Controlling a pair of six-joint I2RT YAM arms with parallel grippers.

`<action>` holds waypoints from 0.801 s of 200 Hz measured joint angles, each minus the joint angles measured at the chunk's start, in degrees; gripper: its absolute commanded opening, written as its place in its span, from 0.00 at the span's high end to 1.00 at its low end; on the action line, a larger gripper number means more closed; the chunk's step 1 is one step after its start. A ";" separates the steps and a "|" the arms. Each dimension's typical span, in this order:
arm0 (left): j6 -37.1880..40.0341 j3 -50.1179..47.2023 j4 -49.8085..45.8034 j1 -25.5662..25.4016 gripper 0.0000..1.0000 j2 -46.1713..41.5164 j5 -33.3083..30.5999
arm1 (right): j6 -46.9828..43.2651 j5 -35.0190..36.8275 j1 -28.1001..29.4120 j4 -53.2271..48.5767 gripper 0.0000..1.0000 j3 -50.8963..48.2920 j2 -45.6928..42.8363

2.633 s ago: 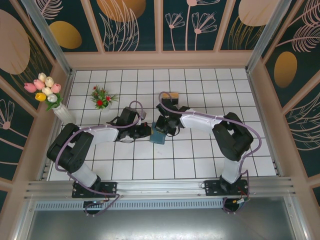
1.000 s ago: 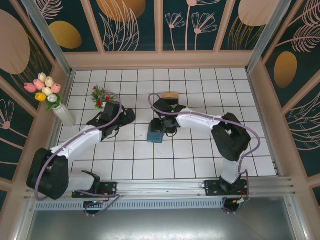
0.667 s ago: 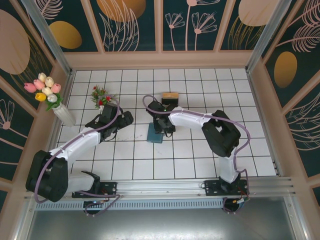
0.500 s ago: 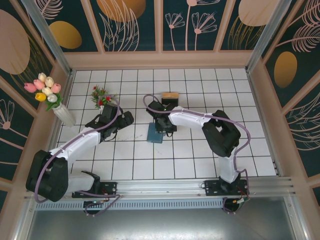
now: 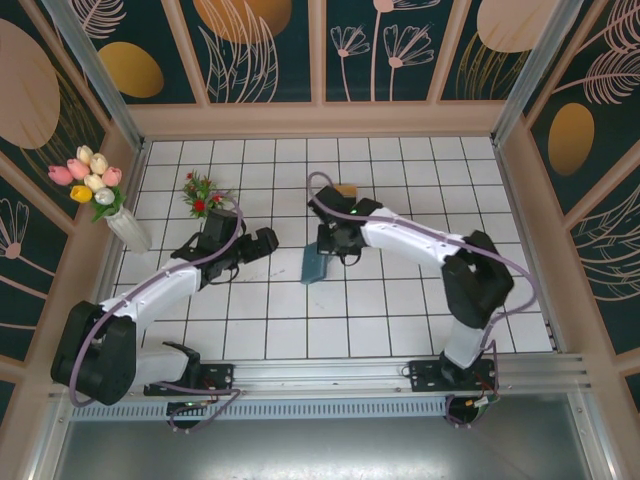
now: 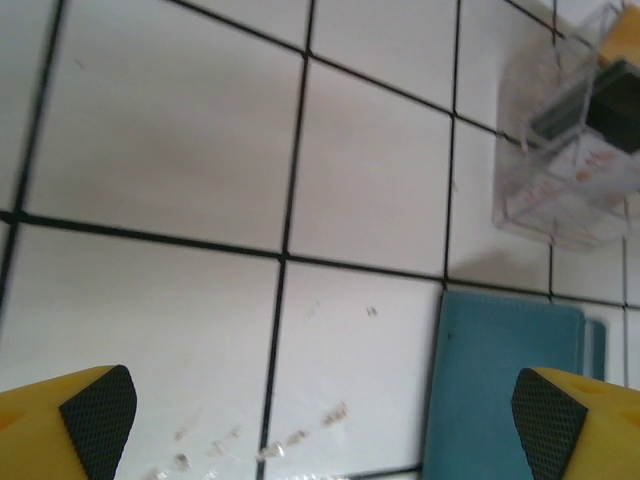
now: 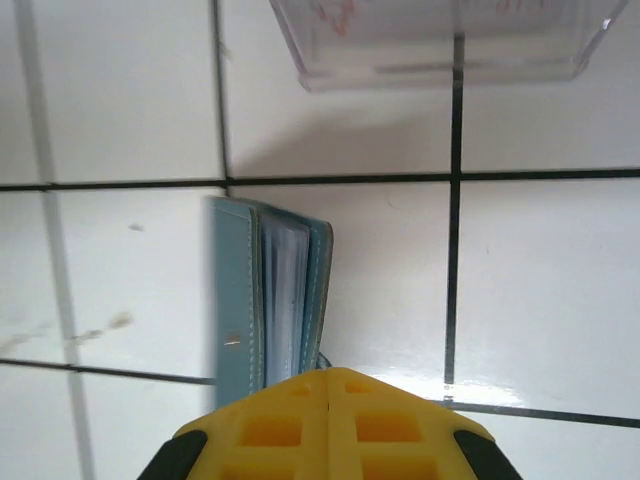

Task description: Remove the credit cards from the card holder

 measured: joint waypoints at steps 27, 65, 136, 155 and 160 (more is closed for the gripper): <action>-0.02 -1.40 1.40 -2.54 0.02 -0.11 3.63 | -0.50 -5.31 -3.06 2.27 0.98 -1.36 -4.68; -0.87 -1.40 6.80 -6.36 0.10 2.75 7.30 | -0.52 -9.03 -3.85 3.58 0.98 -2.25 -4.83; -3.26 -0.70 12.13 -8.07 0.36 11.67 10.47 | -0.50 -9.57 -4.76 4.42 0.98 -4.28 -4.55; -3.85 0.15 12.81 -8.76 0.41 13.49 10.80 | -0.63 -9.35 -5.99 4.59 0.97 -6.14 -4.55; -3.93 0.39 12.92 -8.90 0.42 13.77 10.88 | -0.74 -9.25 -6.34 4.57 0.97 -6.67 -4.55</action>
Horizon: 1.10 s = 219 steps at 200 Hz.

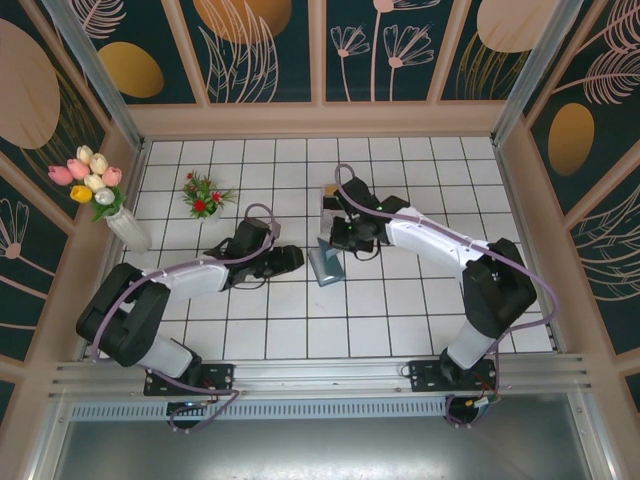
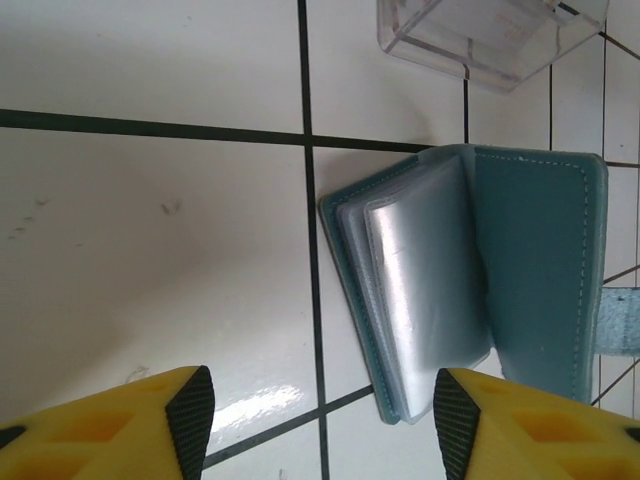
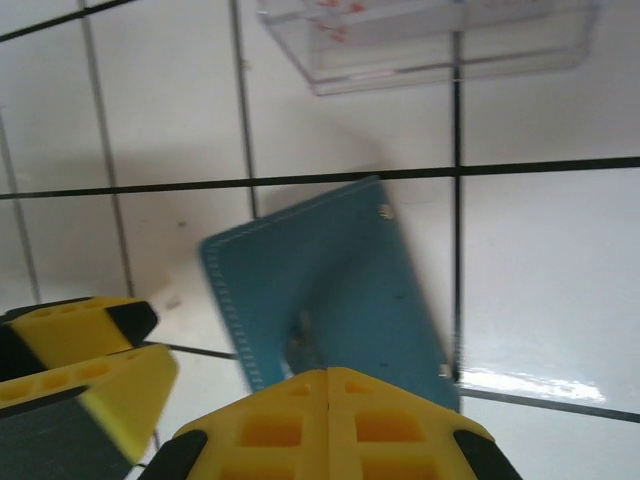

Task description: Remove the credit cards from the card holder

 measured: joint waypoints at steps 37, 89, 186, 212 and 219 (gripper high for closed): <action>-0.55 1.66 1.14 -0.17 0.44 1.20 0.35 | -1.97 2.93 -3.74 -0.33 0.97 -4.63 -0.09; -2.73 2.27 4.04 -1.38 0.50 3.21 1.97 | -2.99 7.17 -7.67 -0.33 0.97 -11.37 -0.92; -3.52 5.42 6.82 -3.32 0.41 5.60 5.33 | -3.02 6.78 -7.74 2.10 0.97 -12.92 -1.18; -1.86 8.11 5.11 -5.38 0.37 5.62 5.18 | -3.02 5.51 -7.74 2.23 0.97 -12.83 -2.73; -1.44 8.90 4.70 -6.05 0.38 5.66 4.98 | -3.02 5.14 -7.74 2.23 0.97 -12.79 -3.37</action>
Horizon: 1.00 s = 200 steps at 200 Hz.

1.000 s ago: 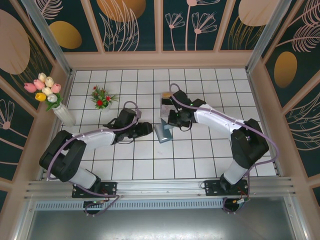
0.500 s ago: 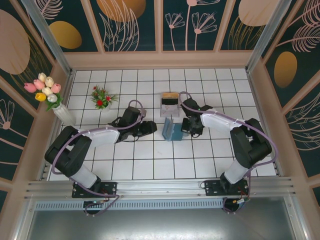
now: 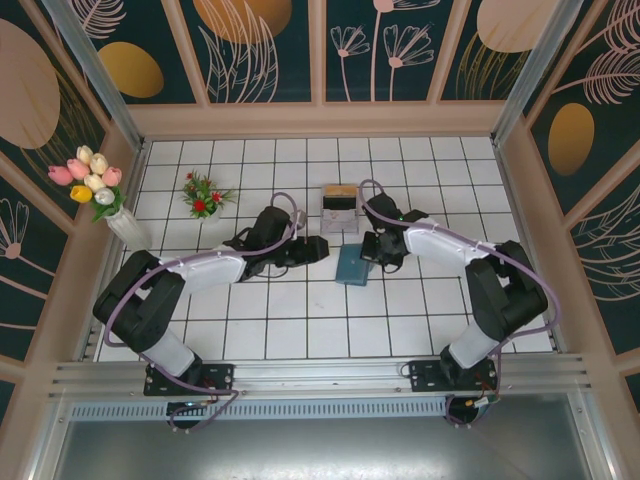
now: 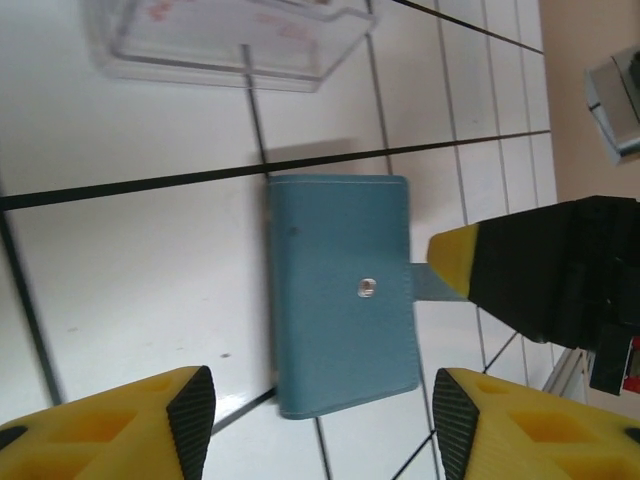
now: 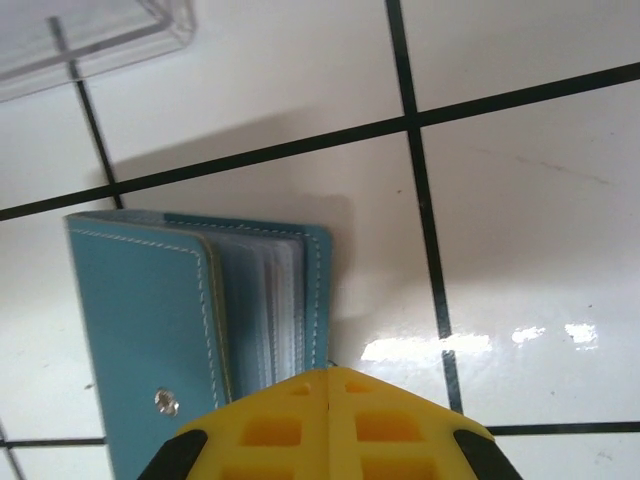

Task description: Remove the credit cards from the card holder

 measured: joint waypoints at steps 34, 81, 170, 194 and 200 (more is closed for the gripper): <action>0.96 1.73 -0.46 -1.97 0.44 0.52 -0.11 | 0.00 -2.27 0.00 0.04 0.96 1.81 -3.10; 0.92 1.97 -0.55 -2.27 0.45 2.08 1.11 | 0.00 -4.09 0.00 0.50 0.97 2.71 -4.09; 2.38 8.13 -4.48 -3.34 0.33 8.22 1.05 | 0.02 -5.92 0.00 1.64 0.96 2.73 -4.83; 2.73 10.08 -6.25 -3.48 0.38 10.10 0.87 | 0.02 -6.10 0.00 2.01 0.96 2.73 -5.05; 2.86 10.51 -6.62 -3.52 0.38 10.49 0.83 | 0.02 -6.16 0.00 2.10 0.96 2.73 -5.05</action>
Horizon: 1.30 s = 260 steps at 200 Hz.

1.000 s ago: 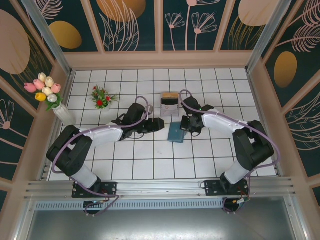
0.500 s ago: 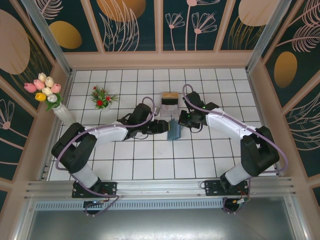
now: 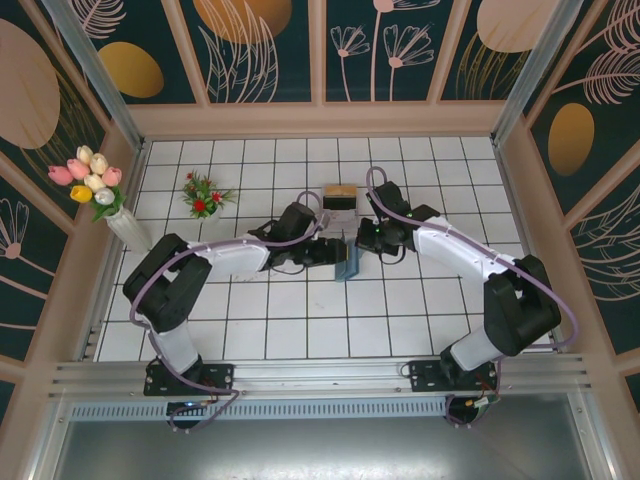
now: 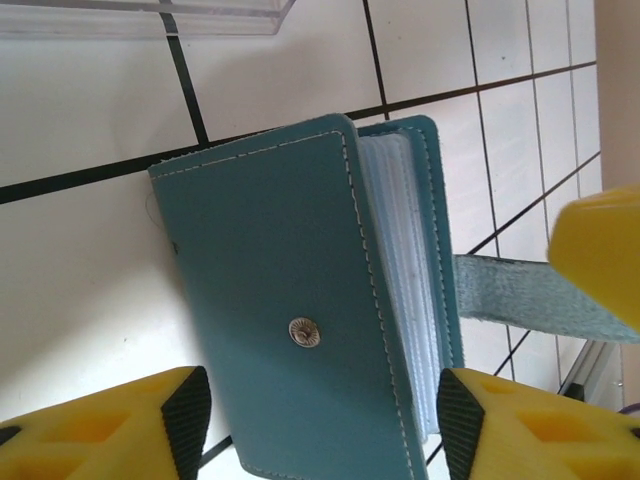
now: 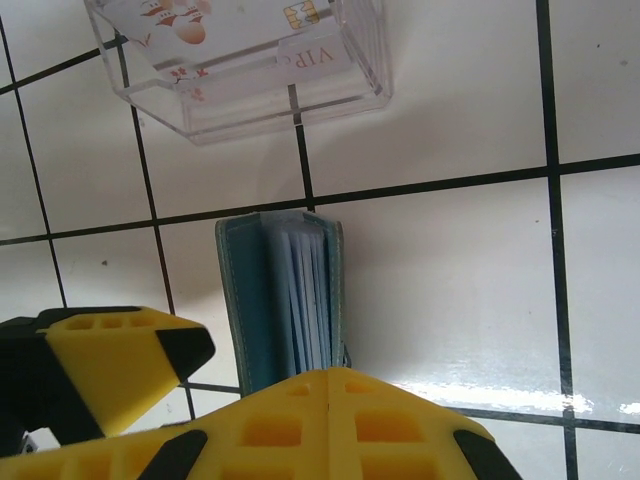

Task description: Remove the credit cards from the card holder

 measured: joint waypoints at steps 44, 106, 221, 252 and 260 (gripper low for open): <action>0.22 3.37 -3.32 -0.26 0.35 2.29 -0.90 | 0.00 -0.61 0.00 0.04 0.96 0.00 0.00; 0.61 5.20 -6.88 -0.26 0.49 2.99 -3.45 | 0.02 -0.55 0.00 0.00 0.96 0.00 0.00; 1.64 9.38 -18.56 -0.61 0.68 2.95 -15.76 | 0.28 4.09 0.00 -0.94 0.96 -0.02 0.00; 1.57 9.38 -18.71 -0.61 0.82 2.95 -15.98 | 0.26 4.22 0.00 -0.85 0.92 -0.20 0.00; 1.33 9.38 -18.47 -0.61 0.86 2.95 -15.50 | 0.33 4.17 0.00 -0.83 0.87 -0.33 0.00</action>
